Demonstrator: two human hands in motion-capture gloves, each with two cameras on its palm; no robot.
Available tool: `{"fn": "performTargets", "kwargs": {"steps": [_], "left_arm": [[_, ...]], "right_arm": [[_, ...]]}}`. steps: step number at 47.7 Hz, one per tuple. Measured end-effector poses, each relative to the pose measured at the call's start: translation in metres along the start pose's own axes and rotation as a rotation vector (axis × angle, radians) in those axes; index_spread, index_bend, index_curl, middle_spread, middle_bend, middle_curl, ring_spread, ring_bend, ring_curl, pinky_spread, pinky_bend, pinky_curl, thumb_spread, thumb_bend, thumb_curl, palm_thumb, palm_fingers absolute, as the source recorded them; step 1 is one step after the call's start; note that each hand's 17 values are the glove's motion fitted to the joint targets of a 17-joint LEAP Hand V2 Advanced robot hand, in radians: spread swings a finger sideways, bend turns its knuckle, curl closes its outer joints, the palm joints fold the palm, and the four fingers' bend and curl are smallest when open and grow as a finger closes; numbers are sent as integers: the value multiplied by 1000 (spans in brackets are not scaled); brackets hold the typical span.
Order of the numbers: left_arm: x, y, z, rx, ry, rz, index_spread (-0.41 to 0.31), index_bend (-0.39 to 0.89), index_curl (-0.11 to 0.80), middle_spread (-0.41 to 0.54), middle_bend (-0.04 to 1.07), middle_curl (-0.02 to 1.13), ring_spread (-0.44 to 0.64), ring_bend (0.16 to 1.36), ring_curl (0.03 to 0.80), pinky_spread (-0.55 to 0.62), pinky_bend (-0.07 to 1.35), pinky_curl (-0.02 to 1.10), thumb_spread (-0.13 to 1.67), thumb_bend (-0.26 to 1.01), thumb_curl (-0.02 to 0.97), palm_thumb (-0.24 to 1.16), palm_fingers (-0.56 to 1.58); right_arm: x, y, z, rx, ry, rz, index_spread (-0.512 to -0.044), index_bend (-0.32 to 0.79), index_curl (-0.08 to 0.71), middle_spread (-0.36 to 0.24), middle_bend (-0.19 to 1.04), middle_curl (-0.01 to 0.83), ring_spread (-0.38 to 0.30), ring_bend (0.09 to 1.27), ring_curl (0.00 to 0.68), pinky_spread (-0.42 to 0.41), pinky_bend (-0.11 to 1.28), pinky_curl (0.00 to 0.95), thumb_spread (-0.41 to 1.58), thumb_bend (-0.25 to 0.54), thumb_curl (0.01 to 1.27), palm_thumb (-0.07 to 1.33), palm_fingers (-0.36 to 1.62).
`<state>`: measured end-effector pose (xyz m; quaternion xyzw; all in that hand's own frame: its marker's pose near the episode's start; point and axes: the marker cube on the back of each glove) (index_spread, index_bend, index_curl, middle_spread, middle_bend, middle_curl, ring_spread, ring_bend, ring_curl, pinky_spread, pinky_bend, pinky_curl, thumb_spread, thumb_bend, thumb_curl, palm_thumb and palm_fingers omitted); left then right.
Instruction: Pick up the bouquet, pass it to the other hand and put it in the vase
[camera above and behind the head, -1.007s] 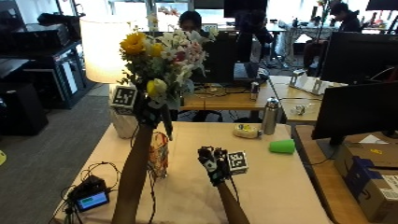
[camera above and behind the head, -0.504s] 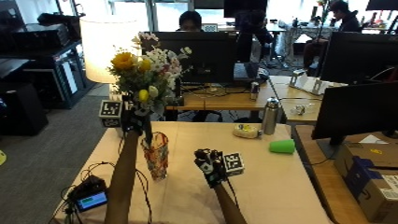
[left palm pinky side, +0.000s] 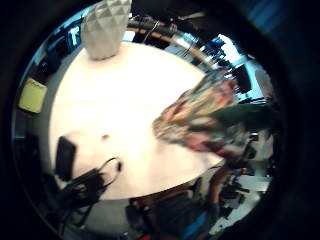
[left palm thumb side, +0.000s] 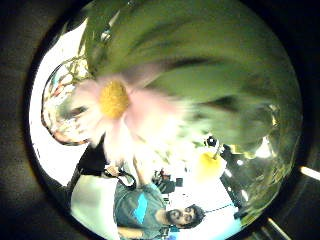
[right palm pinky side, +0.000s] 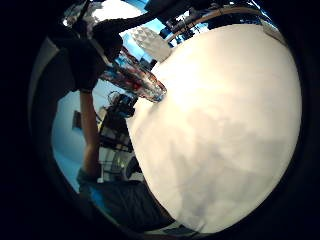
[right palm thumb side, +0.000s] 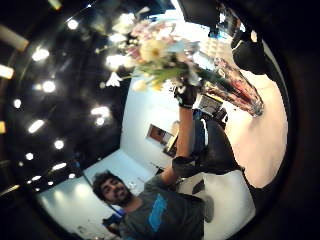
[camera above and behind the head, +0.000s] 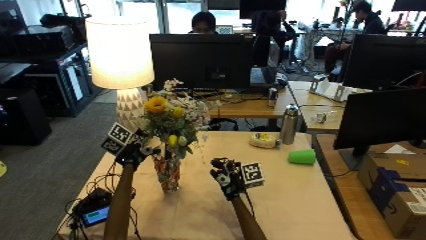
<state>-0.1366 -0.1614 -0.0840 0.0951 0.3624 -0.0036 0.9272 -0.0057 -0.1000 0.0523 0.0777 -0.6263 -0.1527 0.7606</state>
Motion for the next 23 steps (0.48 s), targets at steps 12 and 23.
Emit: {"fn": "performTargets", "kwargs": {"steps": [12,23], "left_arm": [[-21,25,-27,47,8,-32,-27,115,337,-5,165,382,151,567,370,491,265,336,838,-35,559,607,263],[-14,43,-47,119,65,39,1,128,312,48,174,357,236,584,354,535,302,342,892,-32,513,605,223]], "right_arm": [[-5,-5,-6,18,-1,-26,-300,125,301,-142,292,445,-128,356,389,208,280,364,1032,-21,523,779,904],[-14,-10,0,10,77,-149,-300,127,302,-141,280,446,-122,341,393,233,236,365,1032,-22,518,781,902]]}}
